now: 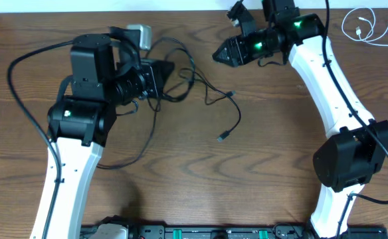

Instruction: Untangle cables

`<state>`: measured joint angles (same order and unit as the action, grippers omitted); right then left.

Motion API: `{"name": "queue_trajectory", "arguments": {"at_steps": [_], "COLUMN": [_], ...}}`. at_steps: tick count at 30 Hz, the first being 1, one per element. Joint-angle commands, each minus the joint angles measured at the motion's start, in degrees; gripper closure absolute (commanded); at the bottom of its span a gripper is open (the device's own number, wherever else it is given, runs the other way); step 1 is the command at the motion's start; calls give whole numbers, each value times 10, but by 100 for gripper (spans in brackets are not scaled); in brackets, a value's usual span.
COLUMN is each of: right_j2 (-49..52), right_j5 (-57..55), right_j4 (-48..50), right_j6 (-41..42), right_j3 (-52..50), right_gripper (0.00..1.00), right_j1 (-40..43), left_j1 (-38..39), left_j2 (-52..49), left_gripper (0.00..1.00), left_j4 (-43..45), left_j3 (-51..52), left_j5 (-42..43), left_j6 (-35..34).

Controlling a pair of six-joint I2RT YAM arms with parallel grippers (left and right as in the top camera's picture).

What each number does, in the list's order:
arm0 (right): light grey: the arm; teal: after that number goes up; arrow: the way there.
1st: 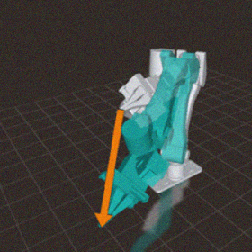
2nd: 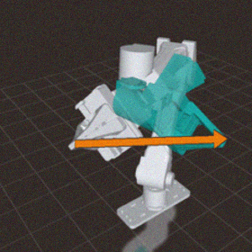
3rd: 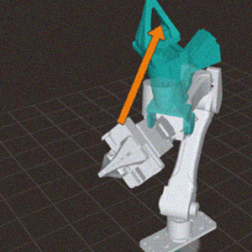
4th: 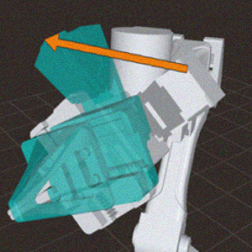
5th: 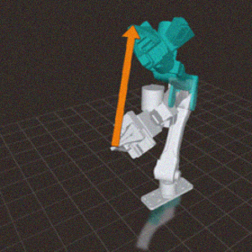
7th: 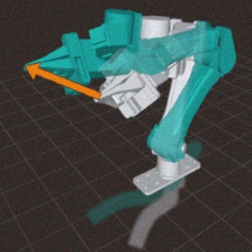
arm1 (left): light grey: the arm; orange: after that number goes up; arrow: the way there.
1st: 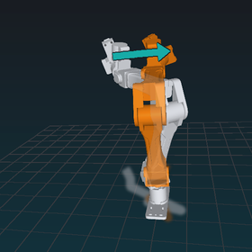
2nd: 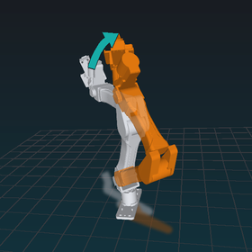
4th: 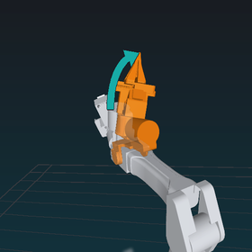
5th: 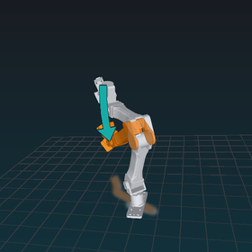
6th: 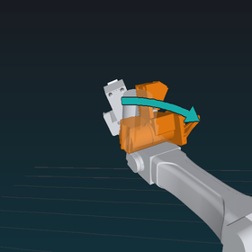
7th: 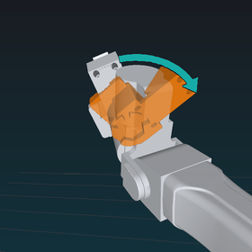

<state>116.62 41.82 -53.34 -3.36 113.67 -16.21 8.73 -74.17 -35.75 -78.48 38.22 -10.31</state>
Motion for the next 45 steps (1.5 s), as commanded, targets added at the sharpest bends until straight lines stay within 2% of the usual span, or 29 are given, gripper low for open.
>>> {"name": "queue_trajectory", "arguments": {"at_steps": [1, 8, 16, 18, 21, 24, 32, 35, 37, 38, 40, 43, 44, 45], "right_j2": [-7, -5, 16, 26, 37, 38, 69, 71, 71, 71, 71, 48, 26, 15], "right_j5": [98, 125, 69, 52, 39, -29, -29, -30, -61, -78, -126, -149, -153, -160], "right_j4": [24, 38, 59, 69, 82, 78, 53, 54, 51, 50, 47, 32, 17, 7], "right_j6": [-25, -25, 3, 23, 30, 38, 35, 35, 42, 50, 66, 72, 72, 72], "right_j3": [2, 2, 2, 2, 2, 2, 2, 2, 2, 2, 2, 3, 3, 3], "right_gripper": [43, 40, 41, 45, 58, 60, 64, 68, 82, 85, 99, 99, 99, 99], "right_j1": [8, -12, -59, -66, -73, -73, -91, -92, -92, -92, -86, -62, -45, -38], "left_j1": [1, 1, 1, 1, 1, 1, 1, 1, 1, 1, 1, 1, 1, 1], "left_j2": [-28, -59, -59, -59, -59, -59, -59, -59, -59, -59, -59, -59, -59, -59], "left_gripper": [93, 93, 93, 93, 93, 93, 93, 93, 93, 93, 93, 93, 93, 93], "left_j4": [-25, -36, -33, -32, -33, -32, -32, -32, -32, -32, -33, -33, -32, -33], "left_j3": [-11, -11, -11, -11, -11, -11, -11, -11, -11, -11, -11, -11, -11, -11], "left_j5": [118, 143, 152, 153, 154, 167, 168, 168, 167, 165, 147, 72, 5, -21], "left_j6": [63, 73, 73, 73, 73, 73, 73, 73, 73, 73, 73, 68, 50, 41]}}
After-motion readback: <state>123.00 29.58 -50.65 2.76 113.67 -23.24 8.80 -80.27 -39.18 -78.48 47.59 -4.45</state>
